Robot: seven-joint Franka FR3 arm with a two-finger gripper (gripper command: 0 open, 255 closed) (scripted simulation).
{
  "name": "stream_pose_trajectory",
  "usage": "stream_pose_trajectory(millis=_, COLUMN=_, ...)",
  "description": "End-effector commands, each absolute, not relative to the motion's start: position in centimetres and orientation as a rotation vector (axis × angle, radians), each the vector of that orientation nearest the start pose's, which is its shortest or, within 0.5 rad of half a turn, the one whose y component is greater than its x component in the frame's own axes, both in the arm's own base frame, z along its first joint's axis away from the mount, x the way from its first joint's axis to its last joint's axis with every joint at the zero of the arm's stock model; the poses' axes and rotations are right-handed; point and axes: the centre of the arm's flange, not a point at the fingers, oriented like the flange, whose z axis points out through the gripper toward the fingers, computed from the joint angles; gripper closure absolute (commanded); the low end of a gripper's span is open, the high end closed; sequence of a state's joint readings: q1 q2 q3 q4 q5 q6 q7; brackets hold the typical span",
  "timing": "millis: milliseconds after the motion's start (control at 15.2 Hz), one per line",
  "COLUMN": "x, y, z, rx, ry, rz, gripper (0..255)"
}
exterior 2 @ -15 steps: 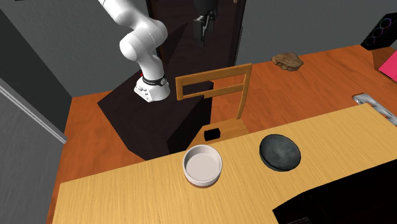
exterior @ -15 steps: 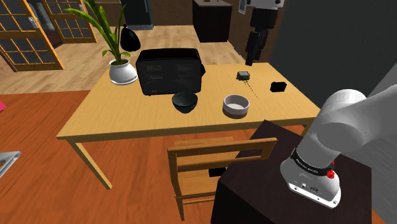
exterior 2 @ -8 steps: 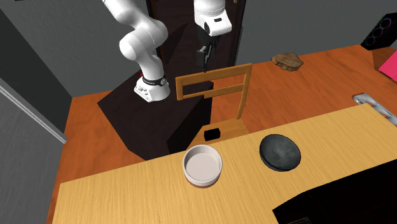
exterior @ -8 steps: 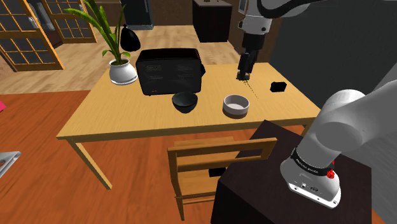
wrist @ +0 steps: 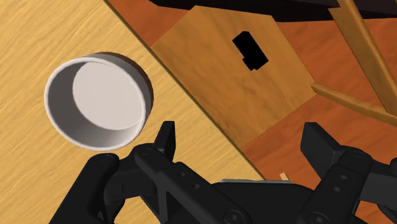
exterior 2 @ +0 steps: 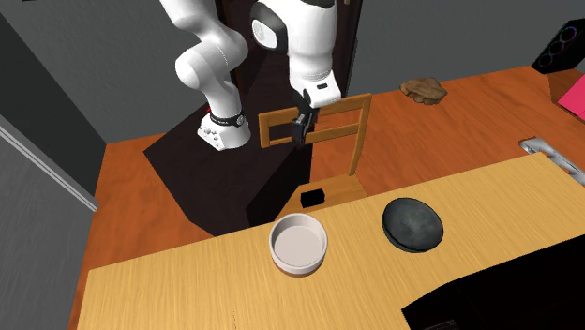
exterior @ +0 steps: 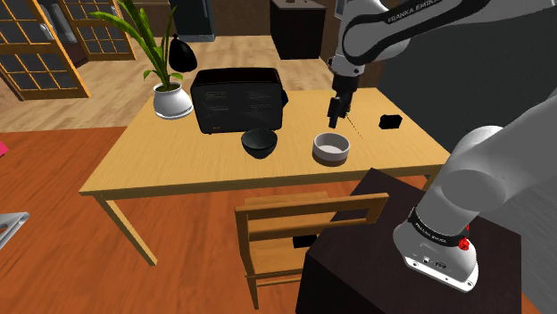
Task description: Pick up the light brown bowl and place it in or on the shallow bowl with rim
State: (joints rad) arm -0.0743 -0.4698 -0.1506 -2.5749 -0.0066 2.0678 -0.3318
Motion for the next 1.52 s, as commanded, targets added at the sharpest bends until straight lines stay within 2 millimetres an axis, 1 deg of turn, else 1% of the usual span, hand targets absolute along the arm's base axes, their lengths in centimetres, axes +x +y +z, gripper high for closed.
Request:
stream_pose_trajectory(millis=0, x=38.6, y=-9.5, z=39.3, rx=-3.071, ry=-0.197, rz=0.035, gripper=0)
stream_pose_trajectory(millis=1056, x=45.4, y=-18.3, z=21.7, rx=-3.117, ry=-0.202, rz=0.051, gripper=0)
stream_pose_trajectory(millis=1452, x=45.4, y=-18.4, z=18.6, rx=-3.118, ry=-0.202, rz=0.051, gripper=0)
